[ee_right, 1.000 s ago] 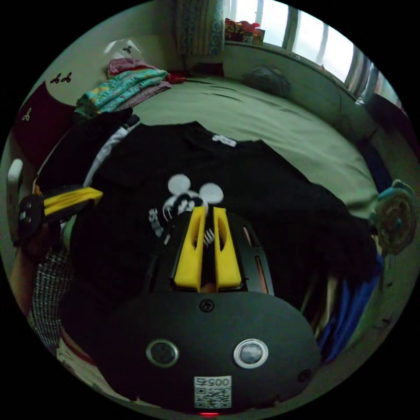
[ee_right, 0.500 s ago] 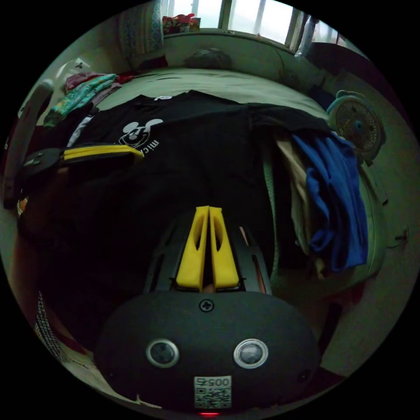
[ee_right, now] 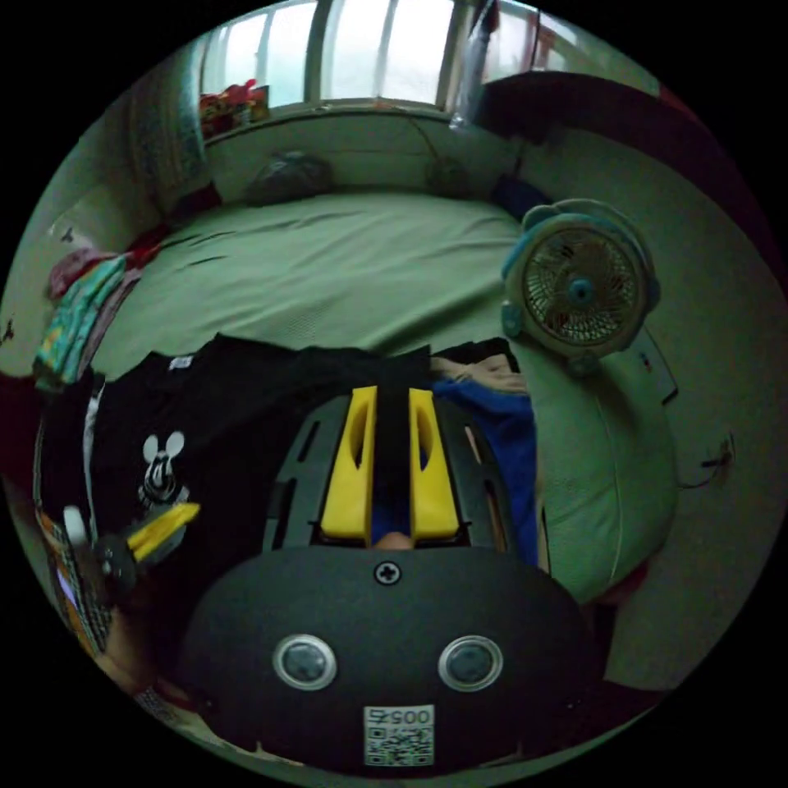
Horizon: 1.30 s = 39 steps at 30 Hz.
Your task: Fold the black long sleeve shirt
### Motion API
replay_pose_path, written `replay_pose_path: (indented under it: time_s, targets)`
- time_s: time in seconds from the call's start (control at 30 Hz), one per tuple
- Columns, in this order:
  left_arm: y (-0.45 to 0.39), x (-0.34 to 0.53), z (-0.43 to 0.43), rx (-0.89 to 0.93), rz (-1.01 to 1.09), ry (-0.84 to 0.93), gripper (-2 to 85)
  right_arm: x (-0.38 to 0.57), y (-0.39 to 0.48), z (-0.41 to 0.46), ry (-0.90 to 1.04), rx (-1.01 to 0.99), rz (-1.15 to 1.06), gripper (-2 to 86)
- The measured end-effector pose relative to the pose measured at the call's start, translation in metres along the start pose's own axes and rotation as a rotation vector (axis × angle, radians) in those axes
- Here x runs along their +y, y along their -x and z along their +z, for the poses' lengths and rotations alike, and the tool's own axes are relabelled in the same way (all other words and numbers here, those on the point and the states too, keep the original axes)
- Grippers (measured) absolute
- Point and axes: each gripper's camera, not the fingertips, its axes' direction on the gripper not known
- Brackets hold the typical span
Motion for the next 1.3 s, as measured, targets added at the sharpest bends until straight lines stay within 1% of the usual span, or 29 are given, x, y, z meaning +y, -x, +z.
replay_pose_path:
  time_s: [0.1, 0.17, 0.27, 0.33, 0.5, 0.67, 0.8, 0.97, 1.03, 1.1, 1.3]
  targets:
    - [-0.008, -0.002, 0.004, -0.04, -0.026, -0.022, -0.6, -0.024, -0.015, 0.023, 0.087, -0.016, 0.035, 6.9]
    - [-0.014, -0.005, 0.009, -0.044, -0.022, -0.016, -0.6, -0.033, -0.023, 0.038, 0.156, -0.042, 0.083, 7.2]
    - [-0.02, -0.009, 0.017, -0.039, -0.029, 0.001, -0.6, -0.036, -0.027, 0.049, 0.209, -0.04, 0.118, 6.5]
    - [-0.023, -0.012, 0.024, -0.032, -0.039, 0.013, -0.6, -0.037, -0.026, 0.049, 0.2, -0.051, 0.109, 5.3]
    - [-0.027, -0.017, 0.034, -0.015, -0.051, 0.021, -0.6, -0.043, -0.017, 0.024, 0.076, -0.032, 0.114, 2.0]
    - [-0.03, -0.021, 0.043, -0.003, -0.06, 0.015, -0.7, -0.058, 0.033, -0.014, -0.005, -0.003, -0.006, 0.8]
    - [-0.028, -0.024, 0.049, 0.015, -0.081, 0.013, -0.7, -0.063, 0.093, -0.031, -0.037, -0.044, -0.115, 1.3]
    - [-0.024, -0.026, 0.056, 0.037, -0.102, 0.013, -0.7, -0.051, 0.185, -0.011, 0.062, -0.143, -0.261, 4.8]
    - [-0.022, -0.028, 0.059, 0.043, -0.111, 0.016, -0.7, -0.048, 0.199, -0.005, 0.091, -0.171, -0.289, 6.3]
    - [-0.02, -0.029, 0.061, 0.048, -0.119, 0.019, -0.7, -0.046, 0.202, -0.003, 0.076, -0.174, -0.3, 6.9]
    - [-0.014, -0.033, 0.068, 0.065, -0.133, 0.024, -0.7, -0.034, 0.175, 0.023, 0.122, -0.103, -0.251, 7.1]
